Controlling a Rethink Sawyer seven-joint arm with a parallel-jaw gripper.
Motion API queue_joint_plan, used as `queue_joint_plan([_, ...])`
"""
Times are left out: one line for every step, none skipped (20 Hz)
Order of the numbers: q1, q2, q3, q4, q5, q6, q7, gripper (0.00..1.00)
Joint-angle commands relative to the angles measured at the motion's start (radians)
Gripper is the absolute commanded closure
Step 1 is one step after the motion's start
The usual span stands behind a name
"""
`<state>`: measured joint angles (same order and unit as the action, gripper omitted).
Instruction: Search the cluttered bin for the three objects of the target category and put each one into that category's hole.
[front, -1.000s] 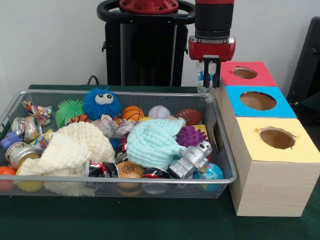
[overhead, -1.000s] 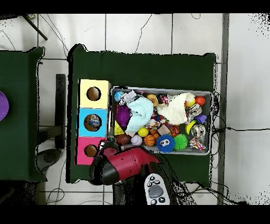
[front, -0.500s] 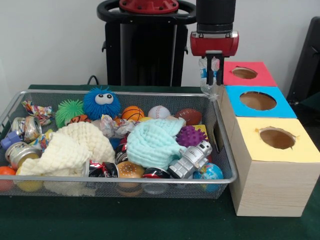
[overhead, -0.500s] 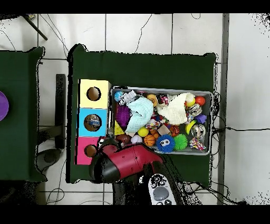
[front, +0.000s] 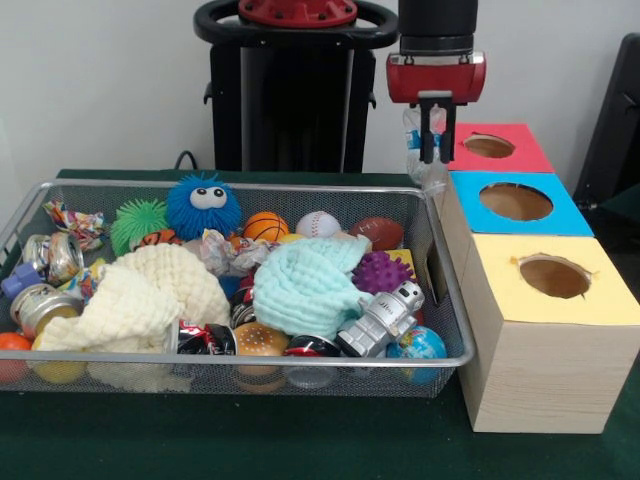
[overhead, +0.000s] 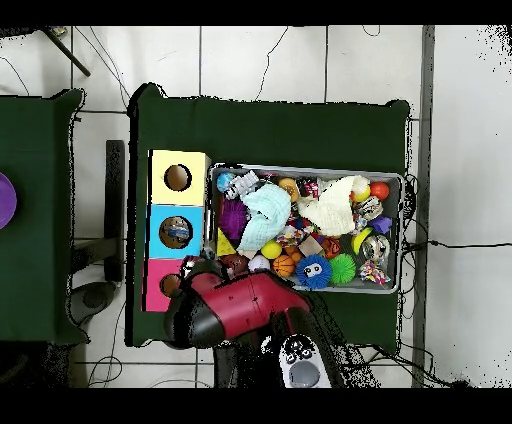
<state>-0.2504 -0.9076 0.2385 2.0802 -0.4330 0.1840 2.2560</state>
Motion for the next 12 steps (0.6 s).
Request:
queue_joint_plan([0.013,-0.04,0.081,0.031,-0.01,0.138,-0.056,1.0])
queue_joint_plan([0.018,-0.04,0.077,0.03,-0.011,0.139,-0.053,1.0])
queue_joint_plan([0.02,-0.039,0.077,0.028,-0.012,0.139,-0.052,1.0])
queue_joint_plan([0.023,-0.037,0.074,0.027,-0.013,0.137,-0.05,1.0])
queue_joint_plan([0.026,-0.038,0.072,0.026,-0.014,0.137,-0.048,1.0])
queue_joint_plan([0.029,-0.038,0.071,0.024,-0.014,0.138,-0.047,1.0])
queue_joint_plan([0.033,-0.041,0.069,0.023,-0.012,0.141,-0.045,1.0])
queue_joint_plan([0.035,-0.041,0.069,0.023,-0.011,0.141,-0.043,1.0])
queue_joint_plan([0.038,-0.04,0.068,0.021,-0.01,0.142,-0.04,1.0])
queue_joint_plan([0.043,-0.039,0.064,0.019,-0.01,0.143,-0.037,1.0])
queue_joint_plan([0.049,-0.04,0.059,0.016,-0.011,0.145,-0.033,1.0])
queue_joint_plan([0.053,-0.04,0.056,0.014,-0.011,0.147,-0.03,1.0])
